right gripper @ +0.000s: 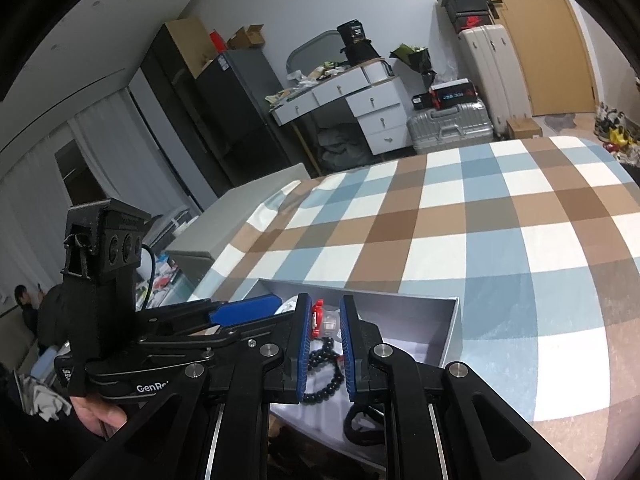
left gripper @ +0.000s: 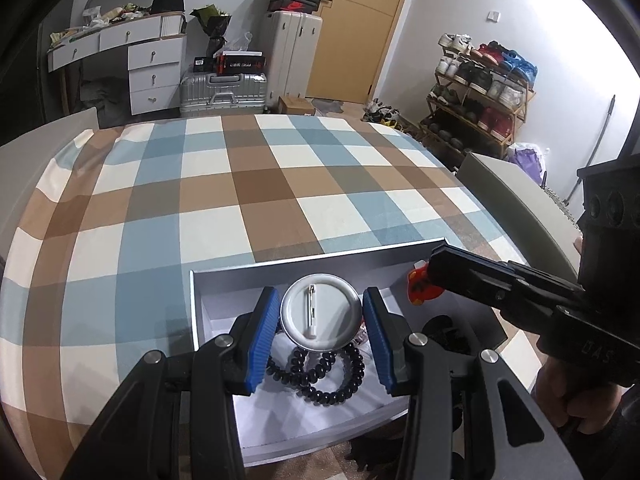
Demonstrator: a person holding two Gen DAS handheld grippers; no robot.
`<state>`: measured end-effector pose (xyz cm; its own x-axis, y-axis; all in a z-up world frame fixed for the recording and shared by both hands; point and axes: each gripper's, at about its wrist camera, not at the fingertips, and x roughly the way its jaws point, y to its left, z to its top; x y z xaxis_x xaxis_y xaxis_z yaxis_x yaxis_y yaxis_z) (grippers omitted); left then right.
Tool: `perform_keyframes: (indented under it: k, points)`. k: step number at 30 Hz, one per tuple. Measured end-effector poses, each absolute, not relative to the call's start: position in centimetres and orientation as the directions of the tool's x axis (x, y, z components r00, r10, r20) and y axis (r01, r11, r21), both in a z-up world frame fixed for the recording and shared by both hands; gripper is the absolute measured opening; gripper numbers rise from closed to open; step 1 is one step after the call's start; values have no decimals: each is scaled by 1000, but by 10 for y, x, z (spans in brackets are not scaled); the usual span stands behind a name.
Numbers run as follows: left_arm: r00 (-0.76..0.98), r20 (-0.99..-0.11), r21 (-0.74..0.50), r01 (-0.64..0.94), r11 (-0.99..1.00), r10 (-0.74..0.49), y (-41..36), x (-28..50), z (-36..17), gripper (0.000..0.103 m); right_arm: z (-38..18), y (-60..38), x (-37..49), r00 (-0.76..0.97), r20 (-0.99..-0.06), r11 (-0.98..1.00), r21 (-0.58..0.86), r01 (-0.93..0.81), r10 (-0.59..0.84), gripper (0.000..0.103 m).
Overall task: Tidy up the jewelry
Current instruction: 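Open the right gripper to drop the ring piece in the box, then move the right gripper back to the white round badge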
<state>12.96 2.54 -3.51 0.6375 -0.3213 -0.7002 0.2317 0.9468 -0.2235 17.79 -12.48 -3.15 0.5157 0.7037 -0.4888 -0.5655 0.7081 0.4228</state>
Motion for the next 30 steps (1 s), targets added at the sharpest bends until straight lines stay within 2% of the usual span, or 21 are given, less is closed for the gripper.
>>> perform_keyframes:
  k: [5, 7, 9, 11, 14, 16, 20, 25, 28, 30]
  points:
    - [617, -711, -248, 228, 942, -336, 27, 133, -39, 40, -36, -125, 181, 520, -504, 722, 423, -547, 690, 18]
    - [612, -715, -235, 244, 941, -338, 24, 132, -38, 48, -37, -126, 181, 518, -509, 724, 427, -541, 687, 21]
    - [625, -706, -224, 247, 943, -332, 24, 128, -35, 63, -35, -130, 178, 524, -503, 726, 436, -533, 687, 28]
    - [638, -701, -212, 240, 947, -319, 24, 123, -33, 68, -31, -136, 174, 541, -488, 729, 436, -528, 685, 33]
    - [639, -701, -218, 228, 949, -315, 26, 119, -32, 68, -25, -144, 164, 571, -471, 740, 423, -523, 673, 50]
    - [641, -710, -200, 214, 956, -292, 25, 114, -31, 68, -20, -148, 156, 589, -461, 748, 411, -521, 664, 56]
    - [655, -705, -183, 203, 962, -272, 22, 101, -26, 68, -11, -159, 137, 628, -435, 763, 387, -517, 646, 76]
    - [672, -703, -153, 173, 973, -230, 21, 84, -22, 68, -6, -167, 116, 655, -427, 781, 355, -513, 624, 83]
    - [680, -704, -133, 157, 978, -205, 20, 75, -21, 69, -4, -171, 103, 667, -425, 791, 341, -508, 612, 91]
    - [689, -699, -123, 146, 982, -191, 19, 68, -20, 72, -3, -175, 94, 677, -420, 797, 331, -506, 604, 94]
